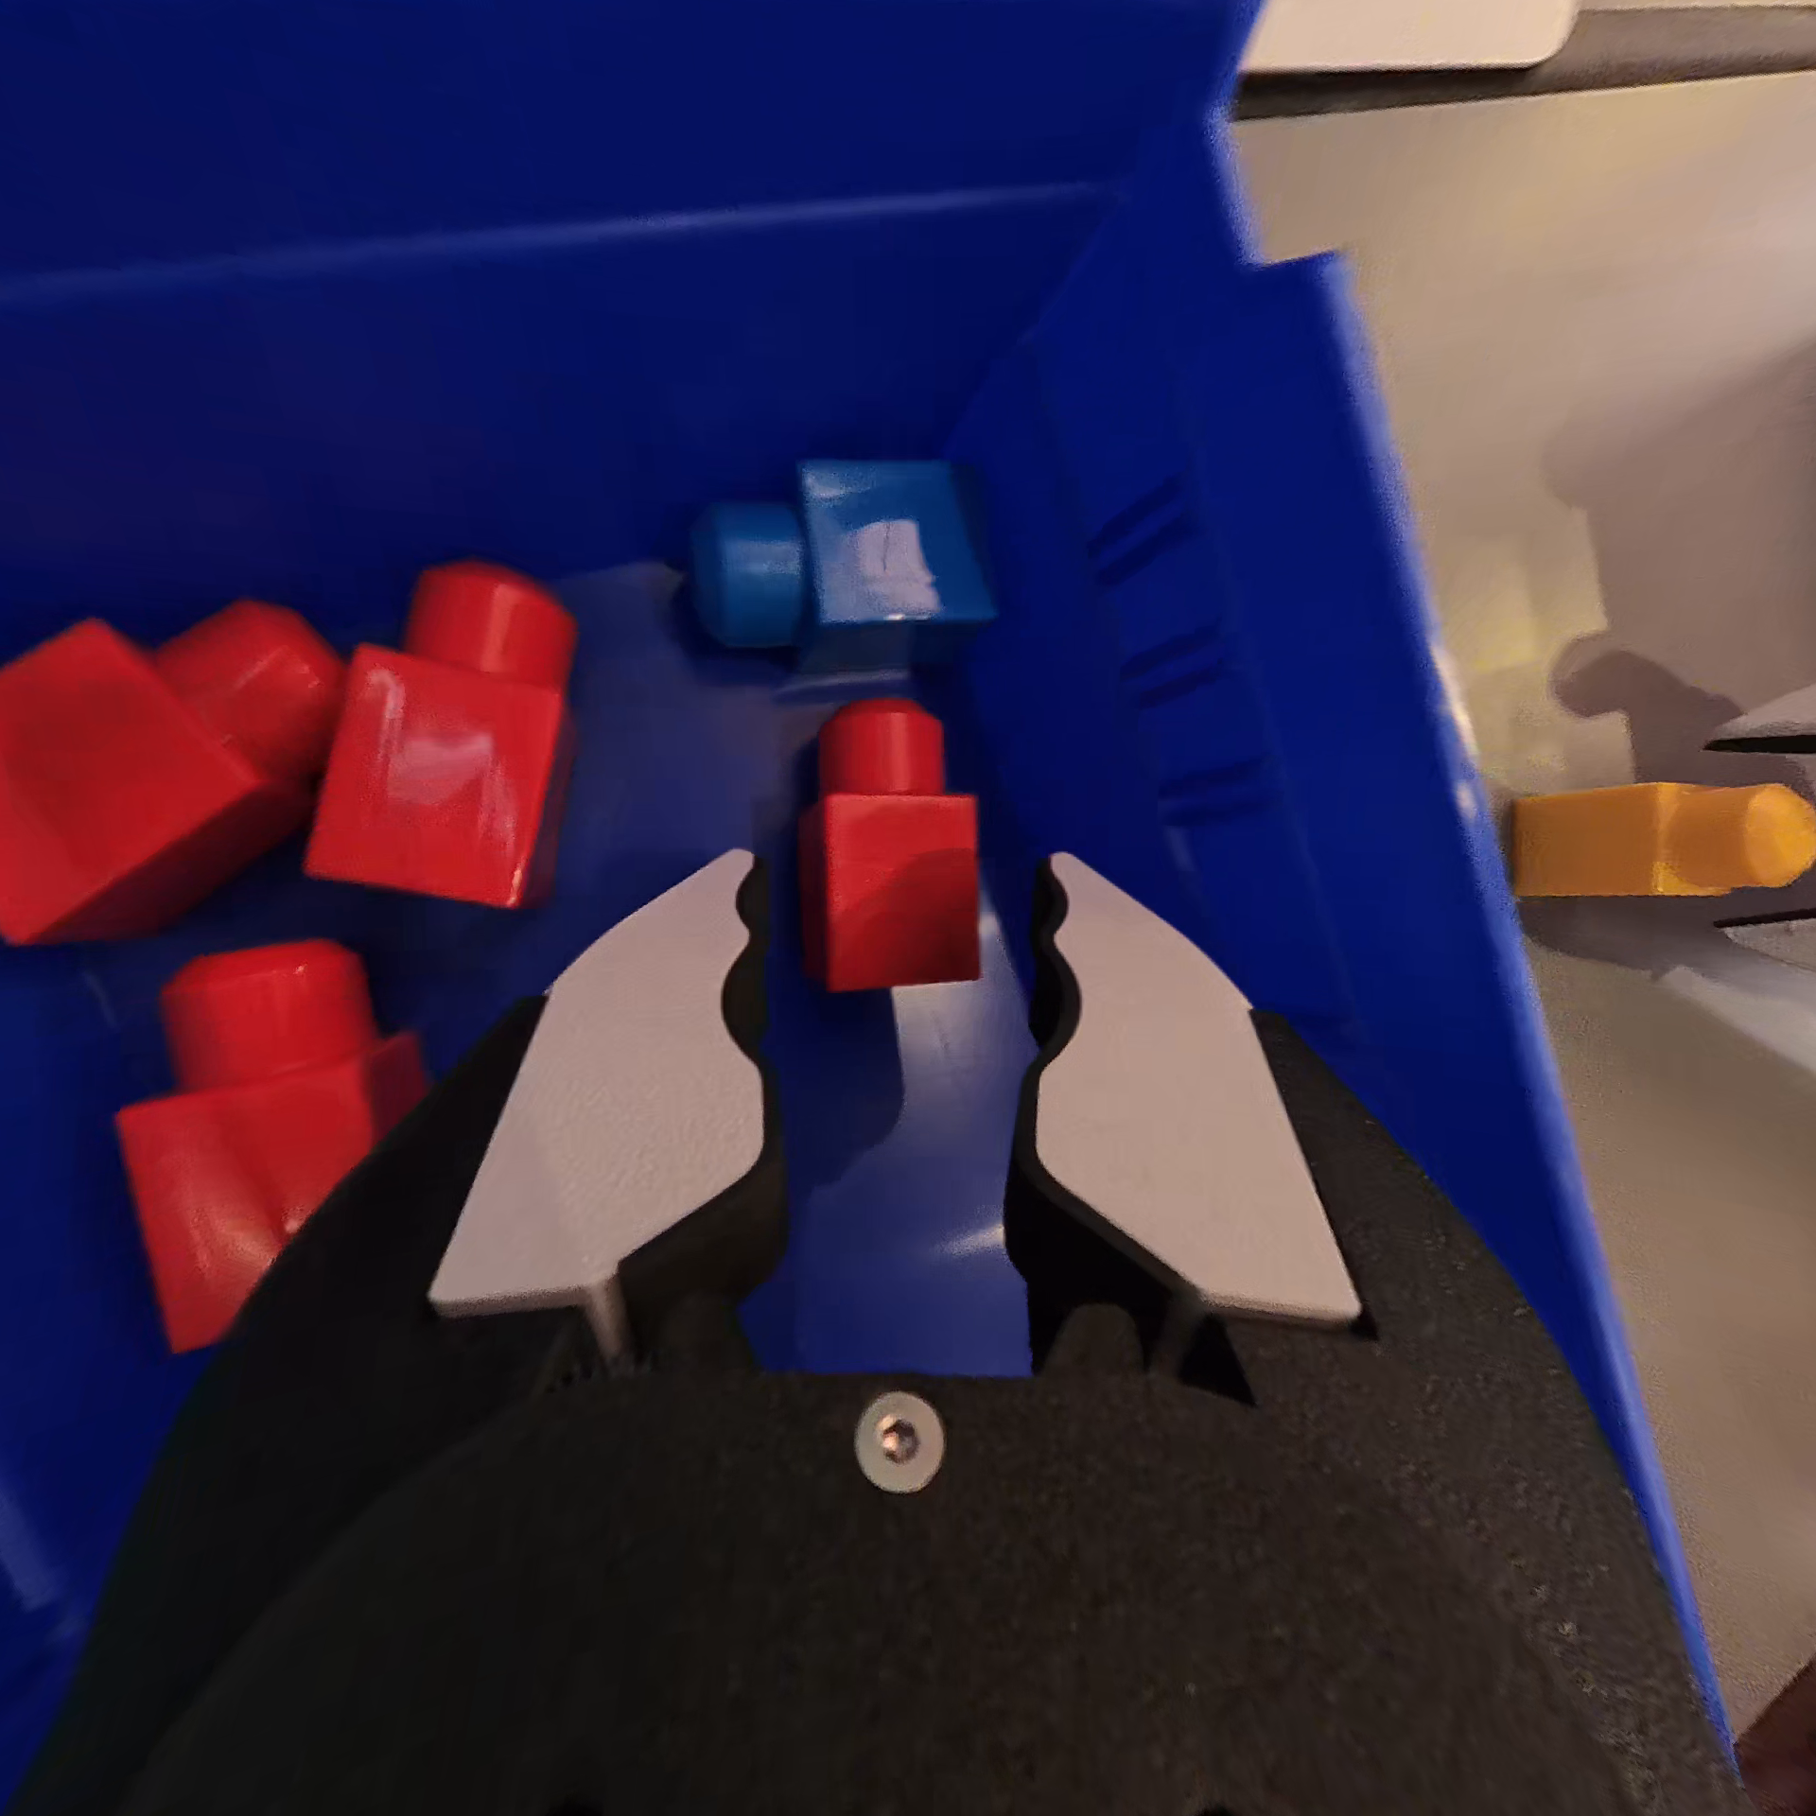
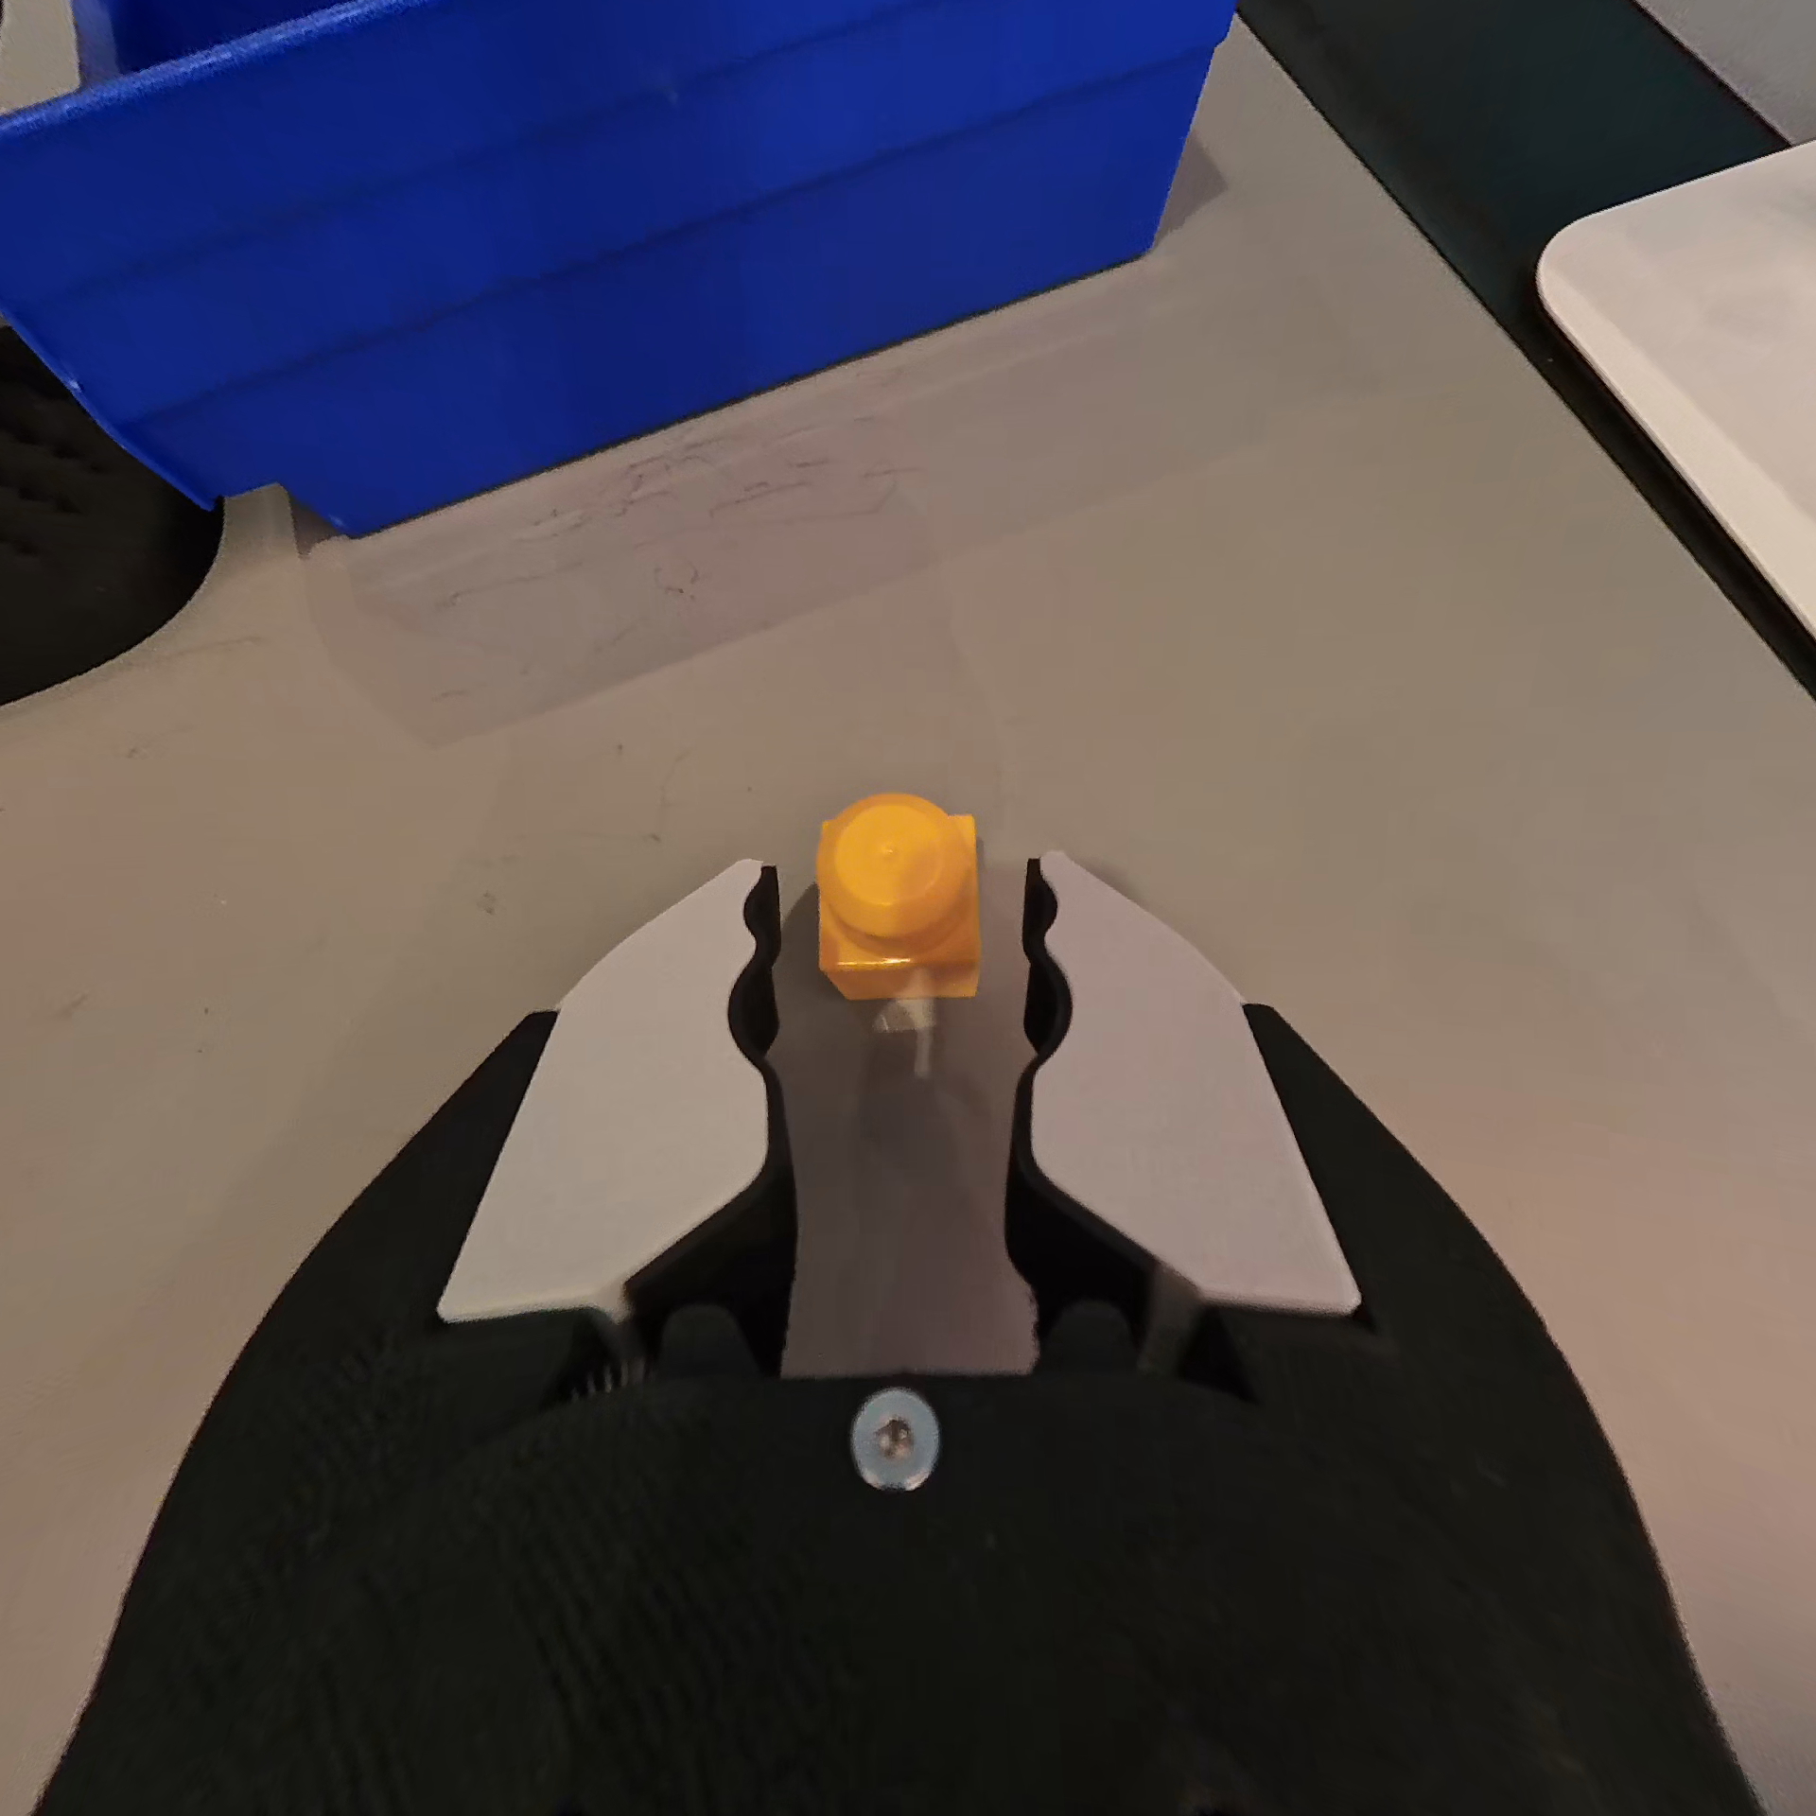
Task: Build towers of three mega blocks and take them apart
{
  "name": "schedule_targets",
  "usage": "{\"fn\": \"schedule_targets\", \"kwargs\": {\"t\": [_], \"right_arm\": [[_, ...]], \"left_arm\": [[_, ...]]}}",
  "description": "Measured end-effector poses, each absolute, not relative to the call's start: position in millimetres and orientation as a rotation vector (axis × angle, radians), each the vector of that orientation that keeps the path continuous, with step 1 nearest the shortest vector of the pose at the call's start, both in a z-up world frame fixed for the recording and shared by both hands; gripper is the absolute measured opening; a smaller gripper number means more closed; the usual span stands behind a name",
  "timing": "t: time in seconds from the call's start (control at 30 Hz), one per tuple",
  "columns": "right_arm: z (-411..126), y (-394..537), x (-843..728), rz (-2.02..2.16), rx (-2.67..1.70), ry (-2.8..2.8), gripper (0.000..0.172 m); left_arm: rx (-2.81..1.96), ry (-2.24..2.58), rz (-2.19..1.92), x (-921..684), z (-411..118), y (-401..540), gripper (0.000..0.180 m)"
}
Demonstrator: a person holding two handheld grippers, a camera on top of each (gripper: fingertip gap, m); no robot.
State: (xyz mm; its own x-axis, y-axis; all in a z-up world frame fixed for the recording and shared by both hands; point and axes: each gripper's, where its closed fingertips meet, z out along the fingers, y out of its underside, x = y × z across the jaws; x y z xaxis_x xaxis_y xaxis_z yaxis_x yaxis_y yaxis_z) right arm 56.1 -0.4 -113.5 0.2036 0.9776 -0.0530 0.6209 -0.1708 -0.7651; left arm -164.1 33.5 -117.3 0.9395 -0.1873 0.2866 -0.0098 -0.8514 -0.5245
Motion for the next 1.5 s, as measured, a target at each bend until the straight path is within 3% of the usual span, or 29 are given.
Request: {"fn": "schedule_targets", "kwargs": {"t": [0.17,0.3,0.43,0.6,0.77,0.97,1.17,1.27,1.4,1.5], "right_arm": [[-112,-1,56,0.748,-1.868,-1.487,0.048],[-108,0,57,0.742,-1.859,-1.484,0.048],[-101,0,57,0.745,-1.841,-1.469,0.049],[-62,-3,54,0.841,-1.728,-1.387,0.050],[39,-42,51,1.284,-1.399,-1.191,0.048],[104,-93,60,1.550,-1.105,-1.134,0.046],[101,-105,58,1.522,-1.078,-1.234,0.032],[88,-78,61,1.305,-1.231,-1.214,0.031],[24,-4,90,0.752,-1.688,-1.176,0.032],[-20,39,115,0.501,-1.892,-1.069,0.032]], "left_arm": [[-2.644,0.278,-0.245,-165,-135,31,0.058],[-2.689,0.296,-0.203,-165,-147,30,0.039],[-2.703,0.303,-0.211,-168,-142,25,0.037],[-2.488,0.346,-0.389,-151,-72,19,0.036],[-1.959,0.805,-0.959,-40,45,-44,0.036],[-1.754,1.168,-1.065,48,67,-100,0.036],[-1.673,1.195,-1.151,67,76,-112,0.037],[-1.775,1.055,-0.910,31,68,-76,0.049],[-1.976,0.592,-0.430,-76,39,5,0.048],[-2.133,0.335,-0.346,-127,-8,38,0.059]]}}
